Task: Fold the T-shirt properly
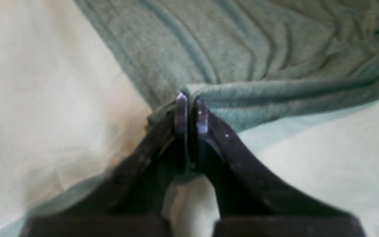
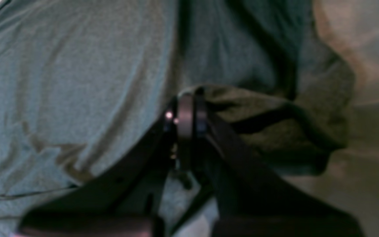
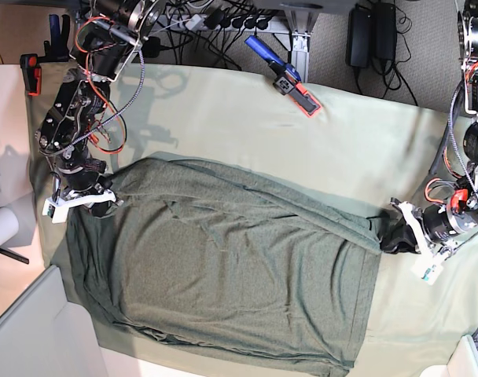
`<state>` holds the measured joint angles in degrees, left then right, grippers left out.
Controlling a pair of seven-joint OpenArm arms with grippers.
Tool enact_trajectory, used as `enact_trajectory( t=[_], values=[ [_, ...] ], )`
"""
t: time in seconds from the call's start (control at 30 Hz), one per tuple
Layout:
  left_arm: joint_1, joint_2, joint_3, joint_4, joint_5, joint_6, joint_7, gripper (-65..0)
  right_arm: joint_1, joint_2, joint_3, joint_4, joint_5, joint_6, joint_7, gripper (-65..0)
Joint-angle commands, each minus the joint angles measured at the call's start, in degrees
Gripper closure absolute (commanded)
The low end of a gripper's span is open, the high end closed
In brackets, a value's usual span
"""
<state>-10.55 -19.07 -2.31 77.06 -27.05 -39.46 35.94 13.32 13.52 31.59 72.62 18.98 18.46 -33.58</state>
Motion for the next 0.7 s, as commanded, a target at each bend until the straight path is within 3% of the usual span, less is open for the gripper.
enact_trajectory(
  t=[0.0, 0.17, 0.4, 0.5, 0.53, 0.6, 0.63, 0.67],
  values=[
    [-1.7, -0.6, -0.3, 0.2, -0.9, -0.5, -1.3, 0.0, 1.3, 1.1, 0.1, 0.9, 0.5, 0.3, 1.7, 0.0],
    [-3.1, -0.6, -0.3, -2.5, 0.2, -0.5, -1.3, 0.0, 1.8, 1.5, 0.1, 0.3, 0.3, 0.4, 2.6, 0.0],
    [-4.0, -0.6, -0.3, -3.9, 0.7, -0.5, -1.4, 0.0, 5.5, 5.0, -0.2, -7.0, 0.1, 0.7, 2.4, 0.0],
    [-3.8, -0.6, -0.3, -3.9, 0.6, -0.5, -1.4, 0.0, 5.2, 5.7, -0.2, -6.8, 4.7, 0.9, -0.5, 0.0],
    [-3.8, -0.6, -0.3, -3.9, 0.7, -0.5, -1.4, 0.0, 5.2, 5.8, -0.2, -6.8, 6.4, 0.9, -1.6, -5.1],
    [-3.8, -0.6, -0.3, -3.9, 0.6, -0.5, -1.4, 0.0, 5.2, 5.7, -0.2, -6.8, 8.2, 0.9, -3.0, -30.4],
    [-3.8, -0.6, -0.3, -3.9, 0.7, -0.5, -1.4, 0.0, 5.2, 5.7, -0.2, -6.8, 8.7, 1.0, -3.1, -39.9],
    [-3.7, -0.6, -0.3, -3.9, 0.6, -0.5, -1.3, 0.0, 5.2, 5.7, -0.2, -6.8, 9.2, 1.1, -3.7, -44.7]
  ],
)
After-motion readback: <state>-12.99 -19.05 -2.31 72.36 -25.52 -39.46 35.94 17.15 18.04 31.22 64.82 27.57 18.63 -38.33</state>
